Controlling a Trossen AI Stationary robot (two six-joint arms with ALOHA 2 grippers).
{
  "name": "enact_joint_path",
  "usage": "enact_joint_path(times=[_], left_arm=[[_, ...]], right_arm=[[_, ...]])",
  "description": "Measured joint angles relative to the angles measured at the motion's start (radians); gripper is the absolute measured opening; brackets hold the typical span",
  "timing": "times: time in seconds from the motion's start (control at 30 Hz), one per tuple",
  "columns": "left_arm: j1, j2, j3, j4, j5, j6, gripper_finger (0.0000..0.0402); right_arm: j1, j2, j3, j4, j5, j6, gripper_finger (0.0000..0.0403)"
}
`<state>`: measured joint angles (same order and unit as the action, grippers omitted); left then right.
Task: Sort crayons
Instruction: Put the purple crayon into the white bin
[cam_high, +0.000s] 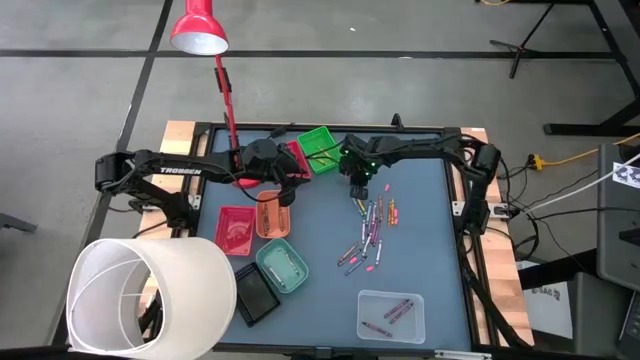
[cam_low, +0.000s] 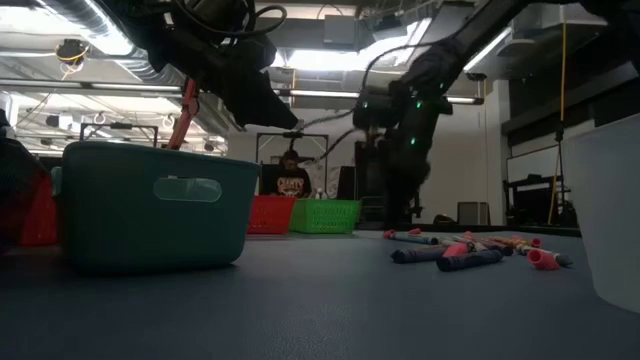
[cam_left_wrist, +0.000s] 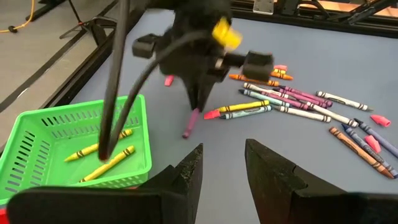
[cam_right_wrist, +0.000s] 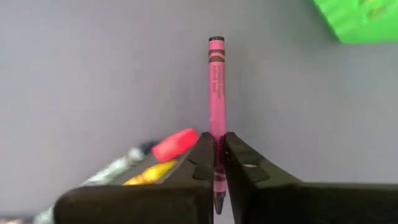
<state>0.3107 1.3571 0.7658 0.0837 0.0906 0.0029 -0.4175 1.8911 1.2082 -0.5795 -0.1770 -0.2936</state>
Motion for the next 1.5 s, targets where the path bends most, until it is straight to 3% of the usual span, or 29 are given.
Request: enact_joint_path(times=[0.27,0.43,0.7,0.97,1.23,1.5], left_arm=[[0.0,0.0,0.0,0.0,-0.001,0.008,0.0104],[0.0,0.0,0.0,0.0,0.0,0.008,0.0104],[0.0,0.0,0.0,0.0,0.0,0.008,0.0104],[0.0,0.0,0.0,0.0,-0.001,0.008,0.0104],[0.0,0.0,0.0,0.0,-0.001,0.009,0.0104],[0.0,0.0,-0.001,-0.004,-0.001,0.008,0.0104]], right_arm=[[0.02,-0.139,0.003,-0.165,-0.114,0.064,0.0013],[0.095,-0.221,0.005,-0.273,-0.191,0.121,0.0007],[0.348,-0.323,0.006,-0.382,-0.225,0.238,0.0012],[0.642,-0.344,0.007,-0.42,-0.23,0.467,0.0015],[0.876,-0.331,0.008,-0.385,-0.236,0.755,0.002],[1.025,-0.321,0.009,-0.24,-0.227,0.851,0.0021]])
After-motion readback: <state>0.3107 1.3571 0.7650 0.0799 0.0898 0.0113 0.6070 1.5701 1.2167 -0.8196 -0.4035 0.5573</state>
